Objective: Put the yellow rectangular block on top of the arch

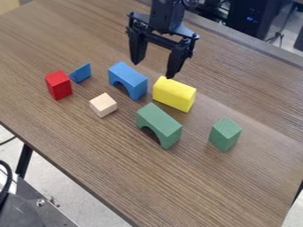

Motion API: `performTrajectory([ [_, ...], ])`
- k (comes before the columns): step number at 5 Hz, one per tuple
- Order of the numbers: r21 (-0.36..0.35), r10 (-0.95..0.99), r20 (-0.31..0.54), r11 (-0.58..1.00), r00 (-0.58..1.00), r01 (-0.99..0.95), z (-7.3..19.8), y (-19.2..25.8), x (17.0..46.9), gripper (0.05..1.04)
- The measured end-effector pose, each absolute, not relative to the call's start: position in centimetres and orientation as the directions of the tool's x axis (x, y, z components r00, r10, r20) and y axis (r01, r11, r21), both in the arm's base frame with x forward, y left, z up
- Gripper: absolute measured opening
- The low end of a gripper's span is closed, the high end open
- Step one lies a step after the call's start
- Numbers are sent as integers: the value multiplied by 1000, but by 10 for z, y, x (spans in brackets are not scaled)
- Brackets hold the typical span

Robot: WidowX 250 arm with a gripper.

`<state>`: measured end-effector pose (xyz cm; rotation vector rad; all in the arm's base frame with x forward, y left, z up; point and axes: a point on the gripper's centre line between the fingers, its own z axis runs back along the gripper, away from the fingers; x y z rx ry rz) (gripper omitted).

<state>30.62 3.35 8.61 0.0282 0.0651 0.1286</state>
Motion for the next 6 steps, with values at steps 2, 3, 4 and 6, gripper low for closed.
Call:
performTrajectory([
  [2, 9, -3, -101, 1000, 995, 4, 76, 7, 304, 999],
  [3, -10, -88, -44, 996, 995, 87, 88, -24, 299, 999],
  [4, -59, -16, 7, 998, 1000, 16, 95, -37, 293, 999],
  [6, 47, 369, -69, 929, 927, -367, 90, -22, 304, 999],
])
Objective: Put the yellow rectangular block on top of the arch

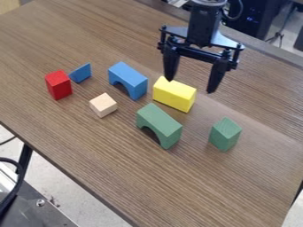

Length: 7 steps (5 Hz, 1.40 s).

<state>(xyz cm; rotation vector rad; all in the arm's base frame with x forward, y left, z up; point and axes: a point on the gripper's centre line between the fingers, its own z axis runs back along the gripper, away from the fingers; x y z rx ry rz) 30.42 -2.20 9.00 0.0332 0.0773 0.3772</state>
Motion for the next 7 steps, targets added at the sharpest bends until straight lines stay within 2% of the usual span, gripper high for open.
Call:
performTrajectory([
  [1, 168, 603, 1, 787, 798, -594, 87, -10, 316, 999],
  [2, 198, 781, 60, 601, 622, -774, 88, -13, 323, 999],
  [3, 168, 908, 120, 381, 402, -909, 87, -25, 325, 999],
  [5, 66, 999, -13, -51, -52, -997, 64, -37, 311, 999],
  [6, 50, 982, -56, -177, -180, -983, 60, -21, 314, 999],
  [7, 62, 967, -89, -235, -239, -970, 55, -9, 313, 999],
])
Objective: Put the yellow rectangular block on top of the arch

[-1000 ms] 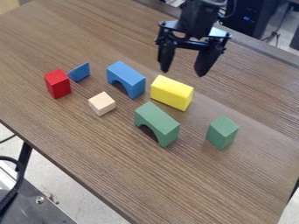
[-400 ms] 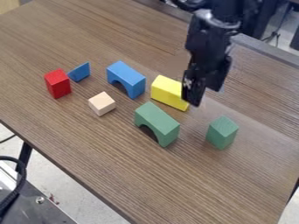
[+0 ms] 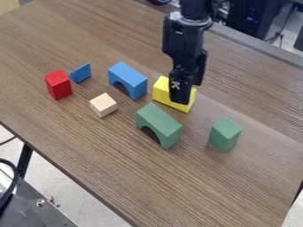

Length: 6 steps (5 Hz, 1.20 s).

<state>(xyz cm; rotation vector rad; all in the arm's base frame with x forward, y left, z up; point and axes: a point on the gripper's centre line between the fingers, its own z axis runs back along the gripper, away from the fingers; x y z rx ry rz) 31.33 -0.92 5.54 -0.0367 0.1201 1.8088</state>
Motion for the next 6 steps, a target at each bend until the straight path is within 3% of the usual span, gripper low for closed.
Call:
performTrajectory([
  [4, 61, 999, 16, -34, -33, -998, 37, 18, 319, 964],
  [5, 88, 1000, 26, 11, 13, -996, 27, 7, 314, 662],
  [6, 72, 1000, 1, -1, -1, -997, 25, 1, 312, 585],
])
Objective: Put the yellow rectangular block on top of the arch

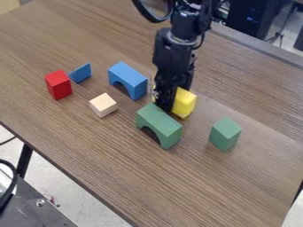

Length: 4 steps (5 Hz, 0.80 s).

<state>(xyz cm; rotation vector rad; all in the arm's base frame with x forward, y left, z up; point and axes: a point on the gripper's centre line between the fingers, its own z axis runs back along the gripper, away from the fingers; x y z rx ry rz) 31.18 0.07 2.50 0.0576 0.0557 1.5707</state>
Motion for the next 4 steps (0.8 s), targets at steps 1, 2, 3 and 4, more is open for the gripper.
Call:
performTrajectory([
  [1, 46, 1000, 11, -16, -16, -999, 32, 0, 310, 585],
  [2, -13, 1000, 19, -4, -4, -1000, 49, -2, 312, 584],
  [3, -70, 998, 45, 38, 35, -997, 70, 2, 313, 584],
  [4, -99, 993, 47, 108, 104, -989, 83, 10, 310, 584],
])
